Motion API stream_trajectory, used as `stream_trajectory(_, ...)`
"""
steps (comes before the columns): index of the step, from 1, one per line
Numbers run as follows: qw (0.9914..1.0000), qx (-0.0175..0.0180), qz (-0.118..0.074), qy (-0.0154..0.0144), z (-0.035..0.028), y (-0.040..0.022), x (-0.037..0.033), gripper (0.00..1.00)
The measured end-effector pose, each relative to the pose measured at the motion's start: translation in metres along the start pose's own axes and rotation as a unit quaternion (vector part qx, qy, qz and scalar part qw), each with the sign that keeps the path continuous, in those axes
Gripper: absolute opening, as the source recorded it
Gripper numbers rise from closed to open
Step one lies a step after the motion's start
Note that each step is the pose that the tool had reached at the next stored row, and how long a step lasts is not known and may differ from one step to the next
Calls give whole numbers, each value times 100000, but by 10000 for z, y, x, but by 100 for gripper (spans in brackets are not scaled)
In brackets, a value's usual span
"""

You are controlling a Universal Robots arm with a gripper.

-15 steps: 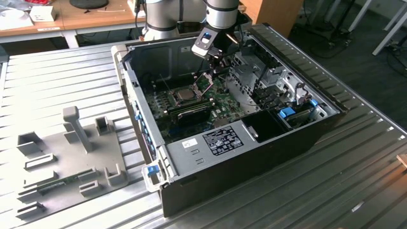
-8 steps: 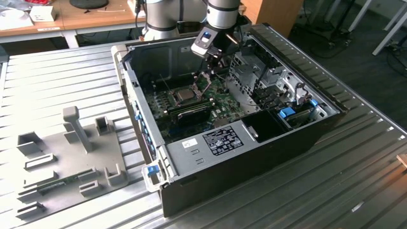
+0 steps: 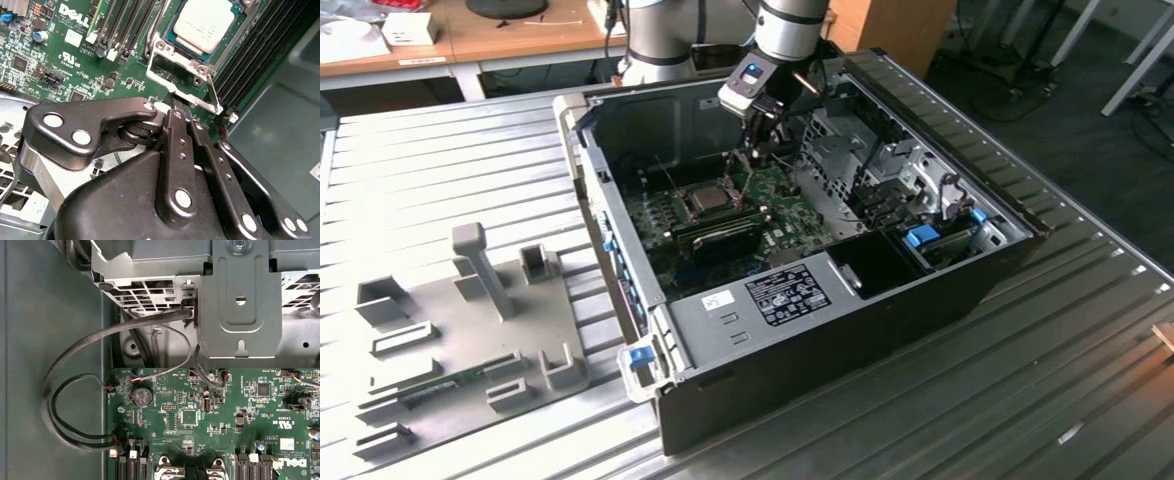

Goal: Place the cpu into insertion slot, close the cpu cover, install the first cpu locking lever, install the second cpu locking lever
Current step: 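Close the cpu cover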

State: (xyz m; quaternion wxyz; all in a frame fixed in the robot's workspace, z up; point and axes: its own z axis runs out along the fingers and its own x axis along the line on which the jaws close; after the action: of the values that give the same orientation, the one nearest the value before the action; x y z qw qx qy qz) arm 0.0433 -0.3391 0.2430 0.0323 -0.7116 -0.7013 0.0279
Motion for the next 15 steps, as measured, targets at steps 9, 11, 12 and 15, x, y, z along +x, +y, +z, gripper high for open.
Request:
stream_trajectory(9, 99999, -462, -81, 3, 6, -64, -1, 10)
stream_trajectory(11, 99997, -797, -101, 5, 9, -105, -1, 10)
stream_trajectory(12, 99995, -993, -113, 12, 12, -129, -2, 10)
stream_trajectory(15, 99988, -1519, -116, 19, 19, -213, -3, 10)
